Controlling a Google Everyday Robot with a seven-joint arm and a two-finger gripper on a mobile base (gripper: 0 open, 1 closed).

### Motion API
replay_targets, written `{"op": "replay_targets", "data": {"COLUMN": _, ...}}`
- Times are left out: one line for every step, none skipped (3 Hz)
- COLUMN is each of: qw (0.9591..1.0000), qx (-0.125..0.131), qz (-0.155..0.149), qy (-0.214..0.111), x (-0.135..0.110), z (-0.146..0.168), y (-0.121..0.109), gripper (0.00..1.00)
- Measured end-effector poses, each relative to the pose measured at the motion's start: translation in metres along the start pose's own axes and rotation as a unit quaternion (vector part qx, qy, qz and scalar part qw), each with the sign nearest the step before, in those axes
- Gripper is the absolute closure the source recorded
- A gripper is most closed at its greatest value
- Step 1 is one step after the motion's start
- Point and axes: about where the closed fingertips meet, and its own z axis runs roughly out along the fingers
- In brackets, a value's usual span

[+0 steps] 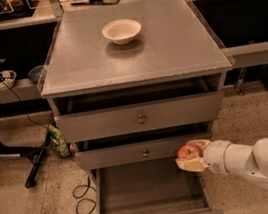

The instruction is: Place apple into bottom drawer

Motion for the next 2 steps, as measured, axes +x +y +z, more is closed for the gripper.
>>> {"op": "replay_targets", "data": {"qw": 0.9995, "qx": -0.001, "qz": 0.03, "qy": 0.002, "x": 0.029, "z": 0.02, "y": 0.0, "gripper": 1.0}}
{"op": "replay_targets", "data": {"qw": 0.9972, "qx": -0.036, "qz": 0.064, "qy": -0.015, "x": 0.063, "z": 0.048, "y": 0.003, "gripper": 1.0}}
